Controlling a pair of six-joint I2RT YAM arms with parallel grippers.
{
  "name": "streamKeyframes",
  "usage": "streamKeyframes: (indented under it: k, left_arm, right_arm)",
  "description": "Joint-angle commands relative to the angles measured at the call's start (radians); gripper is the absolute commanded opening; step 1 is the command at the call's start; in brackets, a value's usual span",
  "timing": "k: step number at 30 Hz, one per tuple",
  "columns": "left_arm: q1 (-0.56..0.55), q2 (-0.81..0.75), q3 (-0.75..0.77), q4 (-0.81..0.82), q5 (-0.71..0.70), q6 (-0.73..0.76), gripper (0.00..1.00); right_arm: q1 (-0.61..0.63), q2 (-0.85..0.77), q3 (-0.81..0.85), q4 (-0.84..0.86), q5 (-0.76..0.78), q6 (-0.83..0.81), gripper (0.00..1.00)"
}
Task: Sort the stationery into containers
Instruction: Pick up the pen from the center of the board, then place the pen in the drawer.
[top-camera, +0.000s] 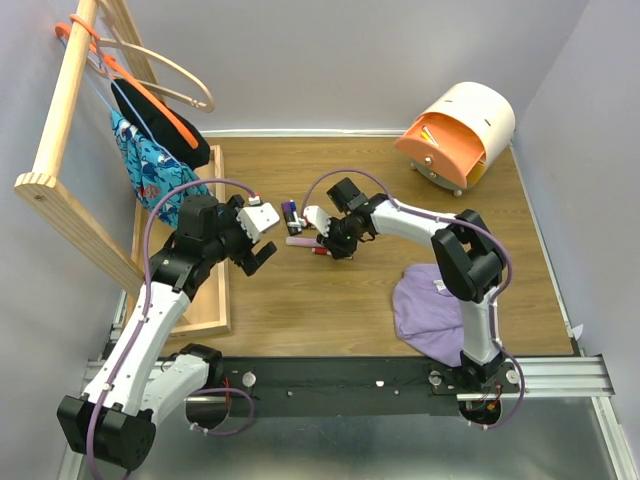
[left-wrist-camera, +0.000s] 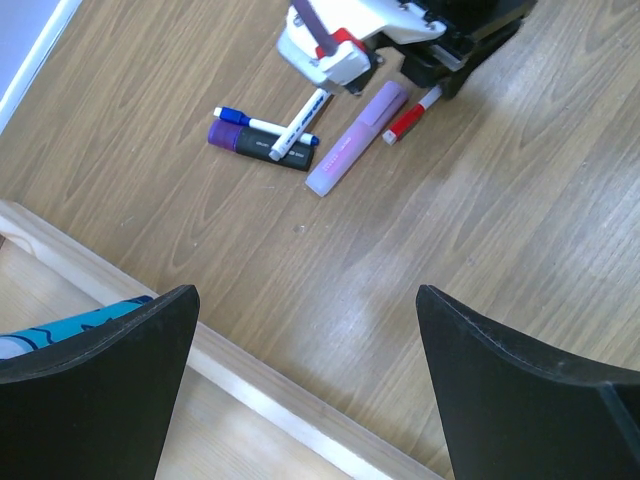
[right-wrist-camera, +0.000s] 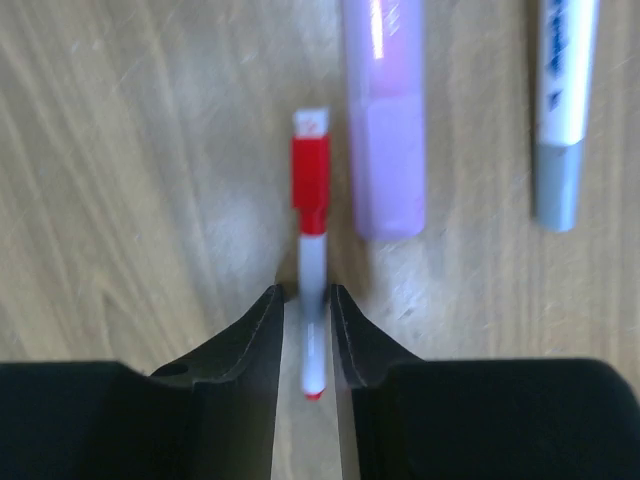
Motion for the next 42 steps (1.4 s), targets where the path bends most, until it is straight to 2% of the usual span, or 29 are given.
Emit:
streamKeyframes:
  k: [1,2,3,6,9,13,17,19,25,27,35,40,42]
  left_arm:
    - [0.009,0.008,0.012,0.017,0.041,-0.020,0.99]
    - [0.009,0.016,0.011,0.020,0.045,-0.025,0.99]
    - [0.009,0.019,0.005,0.026,0.045,-0.023,0.99]
    - [0.009,0.031,0.005,0.037,0.043,-0.023,0.99]
    - [0.009,0.042,0.009,0.037,0.057,-0.020,0.99]
    - [0.009,0.054,0.006,0.065,0.077,-0.040,0.99]
    - [0.006,0.063,-0.006,0.095,0.100,-0.071,0.99]
    - [0.000,0.071,-0.014,0.108,0.078,-0.077,0.99]
    - [-0.048,0.102,0.008,0.091,0.063,-0.056,0.99]
    - [-0.062,0.109,0.014,0.088,0.063,-0.056,0.99]
    - [-0.068,0.108,0.006,0.109,0.060,-0.066,0.99]
    - [-0.068,0.106,0.014,0.080,0.054,-0.036,0.99]
    - [-0.077,0.111,0.012,0.081,0.042,0.001,0.99]
  right_arm:
    - [0.005,0.101,0.080,-0.041,-0.018,0.008,0.22]
    - [0.005,0.107,0.081,-0.054,-0.021,0.001,0.19]
    - [0.006,0.107,0.078,-0.063,-0.020,-0.016,0.10]
    - [0.005,0.038,0.035,-0.089,-0.009,-0.044,0.01]
    - [-0.015,-0.119,0.001,-0.162,-0.027,-0.074,0.01]
    - [-0.127,-0.313,0.048,-0.340,-0.127,-0.133,0.00]
    - [-0.254,-0.414,0.126,-0.310,-0.156,-0.105,0.01]
    - [-0.331,-0.431,0.165,-0.202,-0.135,-0.029,0.01]
    - [-0.494,-0.395,0.275,0.055,-0.052,0.161,0.01]
    - [-0.520,-0.358,0.350,0.077,-0.043,0.195,0.01]
    - [-0.587,-0.289,0.418,0.107,0.016,0.122,0.00]
    - [-0.594,-0.230,0.443,0.077,0.107,0.047,0.01]
    - [-0.594,-0.213,0.452,0.060,0.149,0.041,0.04]
